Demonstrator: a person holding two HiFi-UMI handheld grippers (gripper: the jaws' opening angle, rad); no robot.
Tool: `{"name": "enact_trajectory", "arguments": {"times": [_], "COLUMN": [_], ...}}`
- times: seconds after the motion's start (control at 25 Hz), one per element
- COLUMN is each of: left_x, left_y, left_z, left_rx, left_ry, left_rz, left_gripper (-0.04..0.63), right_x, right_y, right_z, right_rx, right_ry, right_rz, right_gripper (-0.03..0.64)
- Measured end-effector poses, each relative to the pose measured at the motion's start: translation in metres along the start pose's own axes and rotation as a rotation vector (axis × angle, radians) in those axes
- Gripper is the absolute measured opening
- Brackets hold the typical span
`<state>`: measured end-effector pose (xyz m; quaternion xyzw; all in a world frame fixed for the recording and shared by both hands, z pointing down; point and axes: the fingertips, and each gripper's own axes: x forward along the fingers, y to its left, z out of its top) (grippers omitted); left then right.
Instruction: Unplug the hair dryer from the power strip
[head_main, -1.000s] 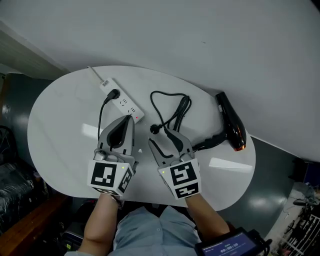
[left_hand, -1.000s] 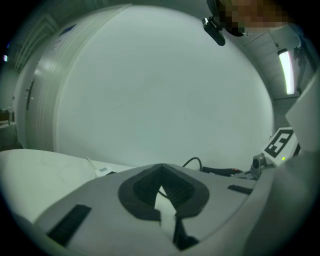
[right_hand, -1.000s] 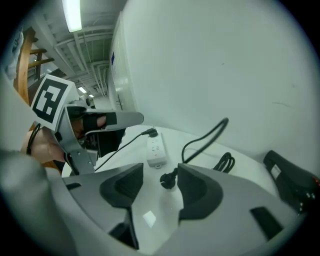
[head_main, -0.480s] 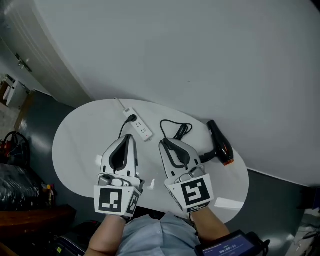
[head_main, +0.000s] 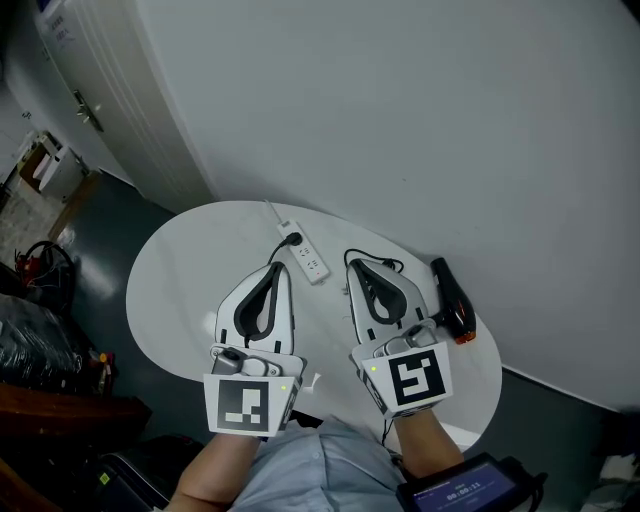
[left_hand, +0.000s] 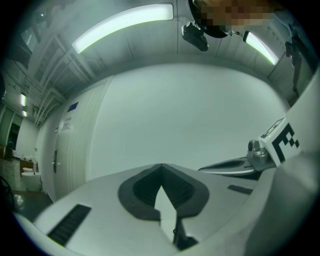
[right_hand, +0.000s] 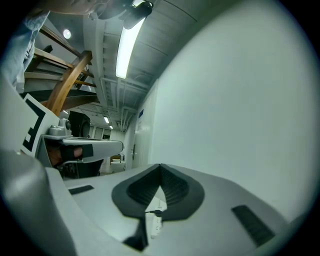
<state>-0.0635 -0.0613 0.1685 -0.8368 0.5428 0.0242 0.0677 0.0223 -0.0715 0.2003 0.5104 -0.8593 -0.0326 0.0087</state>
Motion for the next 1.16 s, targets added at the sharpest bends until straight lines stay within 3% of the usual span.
{"name": "enact_trajectory", "arguments": {"times": [0.16, 0.36, 1.0, 1.16], "left_x": [-0.001, -0.003, -0.009, -0.012], "left_y": [0.003, 0.005, 0.012, 0.014], "left_z": [0.001, 0.001, 0.001, 0.000], "left_rx": [-0.050, -0.052, -0.043, -0.045], "left_ry": [0.006, 0.003, 0.005, 0.006], "left_rz": [0.024, 0.029, 0.035, 0.041], "left_gripper": [-0.002, -0.002, -0.002, -0.002], "right_x": [0.004, 0.005, 0.003, 0.005], "right_y": [0.007, 0.012, 0.018, 0.023], "right_z": [-0.002, 0.011, 0.008, 0.019], "right_rx": [-0.022, -0.022, -0.042, -0.029], "right_ry": [-0.004, -0.053, -0.028, -0.095], "right_rz": [0.012, 0.014, 0.015, 0.016], "right_gripper": [0.001, 0.000, 0.000, 0.000]}}
